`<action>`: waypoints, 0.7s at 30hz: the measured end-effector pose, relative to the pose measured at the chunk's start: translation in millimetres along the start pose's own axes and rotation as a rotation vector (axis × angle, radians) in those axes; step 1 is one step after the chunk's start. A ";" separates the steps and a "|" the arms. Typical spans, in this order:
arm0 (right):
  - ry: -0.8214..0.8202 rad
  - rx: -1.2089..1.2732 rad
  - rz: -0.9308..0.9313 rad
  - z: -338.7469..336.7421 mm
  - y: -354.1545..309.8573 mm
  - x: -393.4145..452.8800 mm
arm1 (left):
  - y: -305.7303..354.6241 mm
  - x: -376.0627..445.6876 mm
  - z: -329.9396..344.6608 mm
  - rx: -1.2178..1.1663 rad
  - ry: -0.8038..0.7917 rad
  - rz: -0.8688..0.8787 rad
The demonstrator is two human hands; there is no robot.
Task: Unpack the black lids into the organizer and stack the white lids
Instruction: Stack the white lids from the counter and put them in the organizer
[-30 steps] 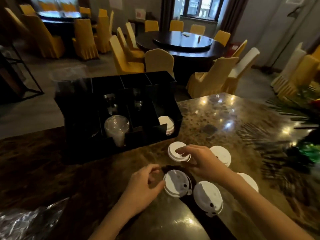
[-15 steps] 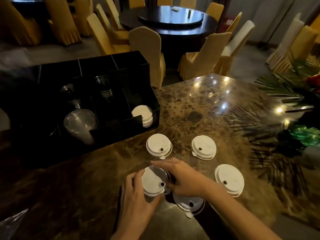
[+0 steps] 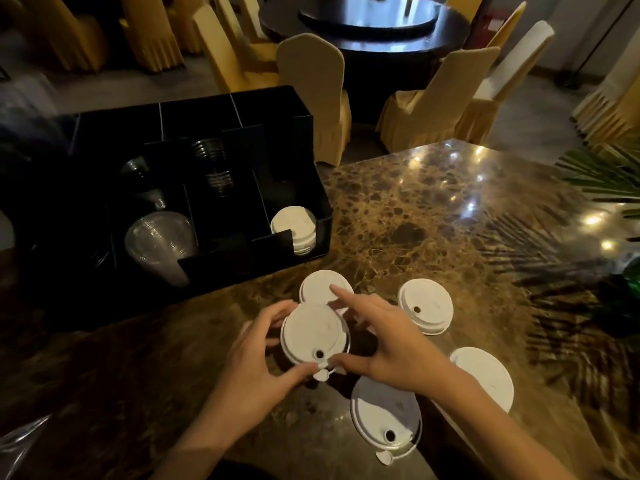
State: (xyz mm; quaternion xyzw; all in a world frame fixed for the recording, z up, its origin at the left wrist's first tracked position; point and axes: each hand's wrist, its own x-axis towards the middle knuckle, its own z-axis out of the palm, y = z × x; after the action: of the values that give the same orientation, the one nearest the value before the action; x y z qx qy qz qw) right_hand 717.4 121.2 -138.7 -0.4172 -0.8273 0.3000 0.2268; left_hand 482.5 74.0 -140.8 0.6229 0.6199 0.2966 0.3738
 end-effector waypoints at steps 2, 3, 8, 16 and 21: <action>0.058 0.001 0.013 -8.1 3.0 5.9 | 8.1 20.2 -2.7 0.009 -0.029 0.046; 0.083 -0.011 0.030 -11.5 5.0 9.4 | 10.8 30.7 -3.1 0.012 -0.037 0.072; 0.153 -0.048 0.115 -15.3 18.5 25.0 | 11.6 66.7 -1.1 0.030 -0.102 0.128; 0.148 -0.049 0.206 -1.3 38.5 32.8 | -4.1 88.7 16.9 0.062 -0.128 0.096; 0.126 -0.070 0.231 1.5 42.4 37.3 | -9.2 92.2 22.3 0.089 -0.088 0.104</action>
State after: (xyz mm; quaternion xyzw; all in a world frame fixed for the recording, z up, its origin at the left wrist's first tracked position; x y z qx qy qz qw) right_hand 719.5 171.6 -164.3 -0.5353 -0.7679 0.2684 0.2275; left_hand 501.1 163.0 -169.3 0.6826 0.5824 0.2601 0.3567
